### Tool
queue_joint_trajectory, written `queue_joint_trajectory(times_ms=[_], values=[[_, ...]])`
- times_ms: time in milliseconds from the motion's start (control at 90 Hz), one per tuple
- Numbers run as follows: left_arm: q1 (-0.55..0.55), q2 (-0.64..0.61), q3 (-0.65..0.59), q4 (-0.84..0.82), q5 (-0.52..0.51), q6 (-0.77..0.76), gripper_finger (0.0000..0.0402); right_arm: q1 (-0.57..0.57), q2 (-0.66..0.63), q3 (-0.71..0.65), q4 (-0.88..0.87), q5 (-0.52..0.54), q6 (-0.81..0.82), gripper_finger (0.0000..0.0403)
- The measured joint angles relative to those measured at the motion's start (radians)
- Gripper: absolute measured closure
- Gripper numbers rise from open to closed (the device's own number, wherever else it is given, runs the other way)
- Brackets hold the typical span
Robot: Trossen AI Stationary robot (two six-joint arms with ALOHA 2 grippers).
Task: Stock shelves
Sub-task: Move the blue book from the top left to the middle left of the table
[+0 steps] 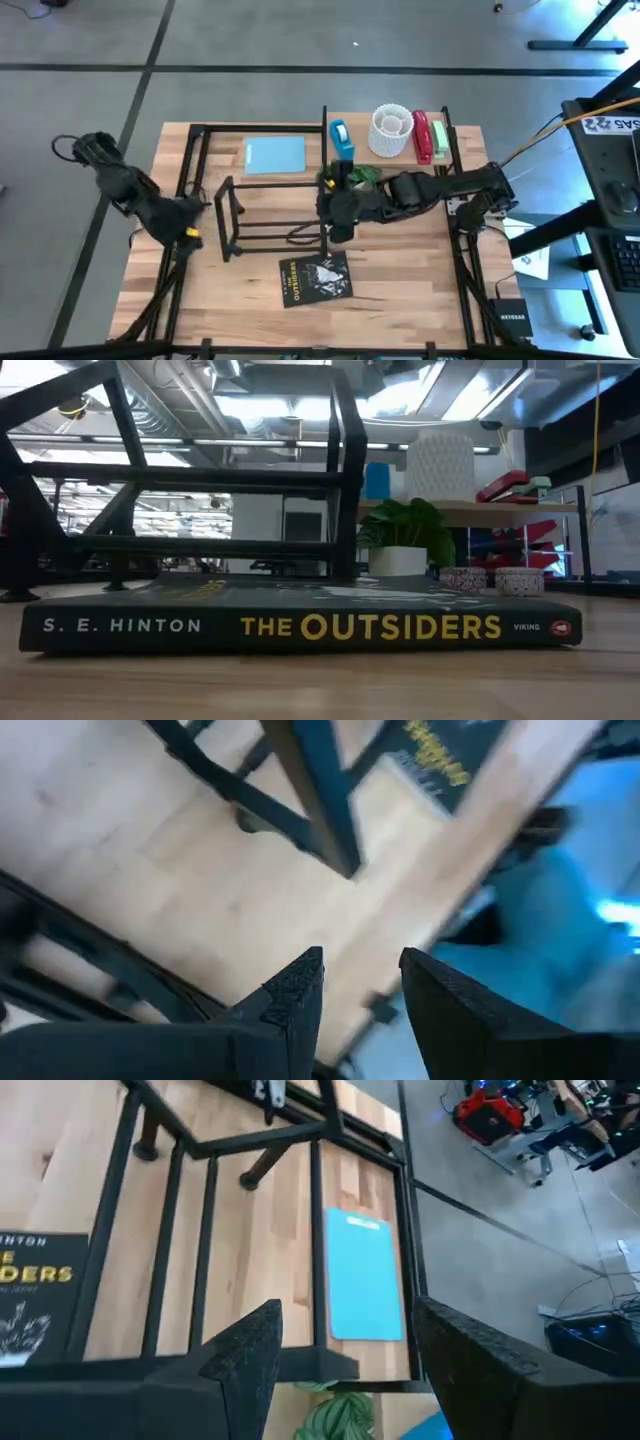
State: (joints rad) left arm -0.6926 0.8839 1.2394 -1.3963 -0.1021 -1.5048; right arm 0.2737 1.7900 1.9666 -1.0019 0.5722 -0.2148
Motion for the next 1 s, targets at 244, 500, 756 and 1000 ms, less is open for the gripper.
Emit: queue_joint_trajectory(times_ms=[244, 500, 756, 1000], values=[[0.037, -0.012, 0.298, -0.163, -0.337, 0.034, 0.0281, 0.021, -0.005, -0.001, -0.03, 0.019, 0.015, 0.0194], [0.127, -0.008, 0.423, -0.078, -0.941, 0.471, 0.0281, 0.093, -0.004, -0.001, -0.136, 0.03, 0.142, 0.0194], [0.406, 0.107, 0.422, 0.133, -0.993, 0.931, 0.033, 0.24, -0.004, -0.001, -0.154, 0.177, 0.26, 0.0194], [0.923, 0.37, 0.421, 0.334, -0.463, 1.255, 0.0397, 0.3, -0.004, -0.001, -0.095, 0.229, 0.285, 0.0194]])
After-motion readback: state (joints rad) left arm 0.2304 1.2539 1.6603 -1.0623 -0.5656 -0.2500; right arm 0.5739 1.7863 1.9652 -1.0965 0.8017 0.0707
